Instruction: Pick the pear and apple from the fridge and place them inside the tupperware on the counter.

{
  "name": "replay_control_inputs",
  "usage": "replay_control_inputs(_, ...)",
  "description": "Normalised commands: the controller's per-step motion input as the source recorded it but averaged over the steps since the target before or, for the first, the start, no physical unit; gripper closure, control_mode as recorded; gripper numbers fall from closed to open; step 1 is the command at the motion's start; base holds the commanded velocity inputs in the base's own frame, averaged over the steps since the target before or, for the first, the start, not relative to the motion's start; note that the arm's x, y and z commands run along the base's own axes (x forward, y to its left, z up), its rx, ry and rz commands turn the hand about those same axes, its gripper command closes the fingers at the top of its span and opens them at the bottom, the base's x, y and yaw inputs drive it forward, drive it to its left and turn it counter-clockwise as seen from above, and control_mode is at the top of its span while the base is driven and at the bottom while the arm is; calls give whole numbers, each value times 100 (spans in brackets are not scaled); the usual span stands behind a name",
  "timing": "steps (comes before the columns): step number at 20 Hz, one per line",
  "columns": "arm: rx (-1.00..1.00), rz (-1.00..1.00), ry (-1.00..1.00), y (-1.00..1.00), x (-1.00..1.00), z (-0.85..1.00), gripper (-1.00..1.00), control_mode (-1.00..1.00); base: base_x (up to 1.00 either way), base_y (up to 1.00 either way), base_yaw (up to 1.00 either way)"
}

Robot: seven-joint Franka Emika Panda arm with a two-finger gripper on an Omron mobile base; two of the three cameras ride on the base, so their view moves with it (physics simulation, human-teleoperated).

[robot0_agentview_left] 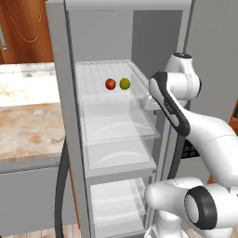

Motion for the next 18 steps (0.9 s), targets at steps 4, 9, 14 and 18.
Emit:
replay_control_inputs(4, -6, 0, -10, 14, -1, 0, -100, -100, 0, 0, 0)
replay_control_inputs(9, -14, 3, -21, 40, 0, 0, -100, -100, 0, 0, 0)
replay_control_inputs(14, 1, 20, -71, 4, 2, 28, -100, -100, 0, 0, 0)
replay_control_inputs(18, 5, 8, -35, 3, 17, 32, -100, -100, 0, 0, 0)
